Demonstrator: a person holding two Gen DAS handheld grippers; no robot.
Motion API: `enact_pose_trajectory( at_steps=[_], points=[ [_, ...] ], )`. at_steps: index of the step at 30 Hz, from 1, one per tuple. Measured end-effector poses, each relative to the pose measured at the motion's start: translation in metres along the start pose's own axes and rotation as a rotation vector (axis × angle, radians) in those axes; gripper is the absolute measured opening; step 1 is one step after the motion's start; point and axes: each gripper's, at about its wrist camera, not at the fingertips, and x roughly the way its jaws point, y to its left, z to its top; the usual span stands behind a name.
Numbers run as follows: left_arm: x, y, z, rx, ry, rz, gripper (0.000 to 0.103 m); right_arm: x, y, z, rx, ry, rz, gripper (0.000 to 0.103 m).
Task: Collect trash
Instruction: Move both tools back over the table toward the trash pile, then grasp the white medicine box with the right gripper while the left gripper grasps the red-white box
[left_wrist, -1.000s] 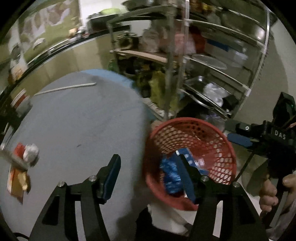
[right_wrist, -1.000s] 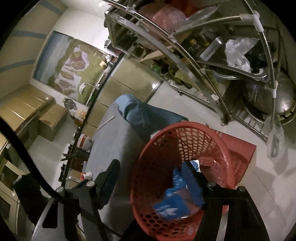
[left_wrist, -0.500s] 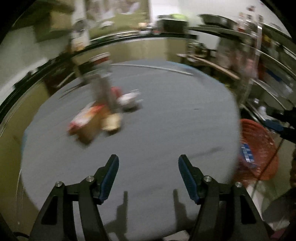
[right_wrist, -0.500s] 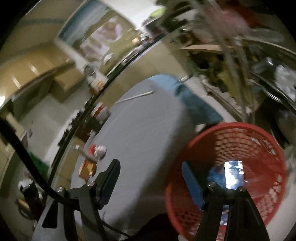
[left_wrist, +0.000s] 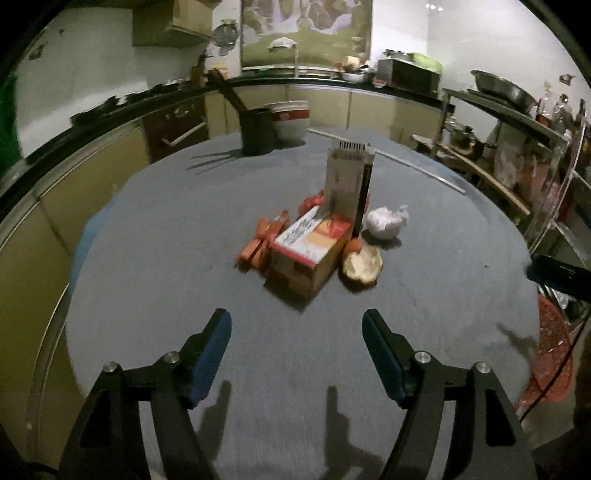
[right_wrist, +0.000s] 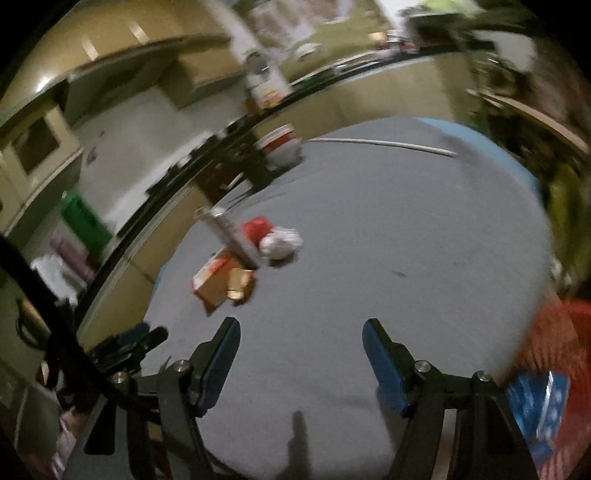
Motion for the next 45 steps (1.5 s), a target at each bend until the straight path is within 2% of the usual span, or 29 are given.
enact_pose_trajectory(
  at_steps=[3,5,8,13,20,21,23,24,26,30,35,41,45],
  points=[
    [0.004,0.008,0.010,-0.012,-0.011,0.007,0.074,0.030,0.021,0.021,-0.056,0.022,0.036,0.072],
    [0.002,0.020,0.010,-0.050,-0.016,-0.018,0.075,0.051,0.035,0.036,-0.094,0.036,0.062,0.072],
    [0.007,0.037,0.001,-0.090,0.018,-0.027,0.075,0.082,0.054,0.053,-0.155,0.052,0.082,0.072],
    [0.009,0.061,-0.017,-0.134,0.066,-0.013,0.075,0.122,0.081,0.073,-0.269,0.048,0.082,0.072],
    [0.006,0.080,-0.016,-0.192,0.061,-0.040,0.075,0.166,0.099,0.095,-0.350,0.030,0.083,0.069],
    [0.006,0.080,-0.013,-0.187,0.059,-0.044,0.075,0.171,0.101,0.096,-0.363,0.043,0.077,0.062],
    [0.008,0.077,-0.006,-0.170,0.053,-0.049,0.075,0.184,0.103,0.095,-0.381,0.085,0.076,0.034],
    [0.008,0.075,-0.003,-0.161,0.050,-0.056,0.075,0.186,0.103,0.094,-0.384,0.091,0.075,0.026],
    [0.011,0.067,0.007,-0.133,0.038,-0.082,0.075,0.181,0.098,0.092,-0.362,0.078,0.075,0.021],
    [0.024,0.046,0.027,-0.056,0.016,-0.133,0.079,0.155,0.080,0.089,-0.260,0.025,0.089,0.019],
    [0.051,0.015,0.052,0.122,-0.003,-0.169,0.079,0.107,0.048,0.087,-0.142,-0.063,0.088,0.017],
    [0.084,0.001,0.066,0.288,0.081,-0.248,0.079,0.061,0.009,0.075,-0.040,-0.103,0.072,0.017],
    [0.101,0.002,0.063,0.325,0.152,-0.263,0.079,0.042,-0.009,0.063,0.011,-0.106,0.060,0.017]
  ],
)
